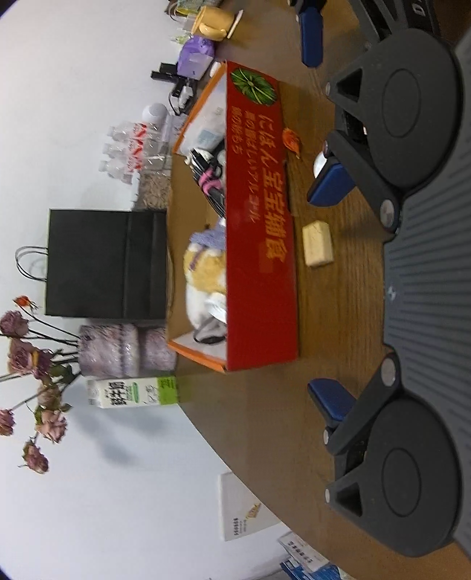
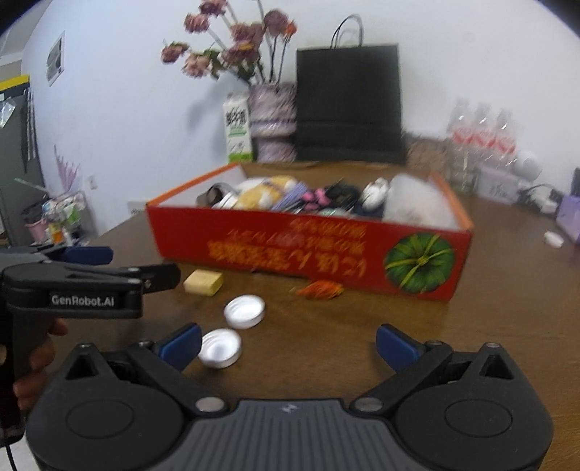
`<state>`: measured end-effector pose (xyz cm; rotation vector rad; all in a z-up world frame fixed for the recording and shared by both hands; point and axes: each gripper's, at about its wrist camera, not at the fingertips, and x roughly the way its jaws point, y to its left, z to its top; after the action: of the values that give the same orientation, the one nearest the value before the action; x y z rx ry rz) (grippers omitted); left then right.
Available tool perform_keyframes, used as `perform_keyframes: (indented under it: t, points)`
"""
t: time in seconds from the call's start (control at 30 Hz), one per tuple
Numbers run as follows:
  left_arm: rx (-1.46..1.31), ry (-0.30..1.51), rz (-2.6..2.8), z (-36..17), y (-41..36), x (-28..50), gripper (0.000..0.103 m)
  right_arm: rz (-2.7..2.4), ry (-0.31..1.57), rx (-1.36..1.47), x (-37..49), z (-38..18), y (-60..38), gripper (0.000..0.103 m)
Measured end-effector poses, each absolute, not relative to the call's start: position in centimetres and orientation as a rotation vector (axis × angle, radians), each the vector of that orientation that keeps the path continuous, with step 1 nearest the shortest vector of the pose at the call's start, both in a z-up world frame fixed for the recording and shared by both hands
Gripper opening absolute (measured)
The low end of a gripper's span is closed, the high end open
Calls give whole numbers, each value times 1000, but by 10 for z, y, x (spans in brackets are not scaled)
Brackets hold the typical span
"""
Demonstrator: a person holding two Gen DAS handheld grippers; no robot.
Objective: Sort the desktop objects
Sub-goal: 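Grasp a white cap with the right tool while the left tool grasps the yellow block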
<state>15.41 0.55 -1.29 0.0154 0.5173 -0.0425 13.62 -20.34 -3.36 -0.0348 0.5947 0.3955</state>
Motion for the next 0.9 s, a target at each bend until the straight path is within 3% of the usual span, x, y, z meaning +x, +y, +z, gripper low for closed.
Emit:
perform_keyframes:
  t: [0.17, 0.23, 0.3, 0.33, 0.67, 0.73, 0.83, 0.9]
  points:
    - [13, 523, -32, -15, 14, 151, 103, 470, 656, -71, 139, -40, -179, 77]
    - [8, 527, -33, -16, 16, 152, 103, 489, 668, -98, 140, -42, -168, 64]
    - [3, 534, -38, -17, 16, 155, 103, 476, 656, -130, 139, -41, -162, 32]
    - [1, 537, -43, -17, 16, 157, 103, 479, 654, -124, 140, -40, -162, 28]
    - [-3, 597, -89, -21, -8, 190, 102, 399, 623, -9, 146, -31, -199, 27]
    - [-9, 624, -72, -24, -10, 198, 95, 383, 621, 0, 148, -32, -204, 27]
    - [-5, 648, -58, -27, -12, 204, 78, 370, 623, 4, 150, -33, -207, 27]
    - [-9, 658, -60, -28, -13, 206, 75, 366, 623, 10, 151, -33, -209, 27]
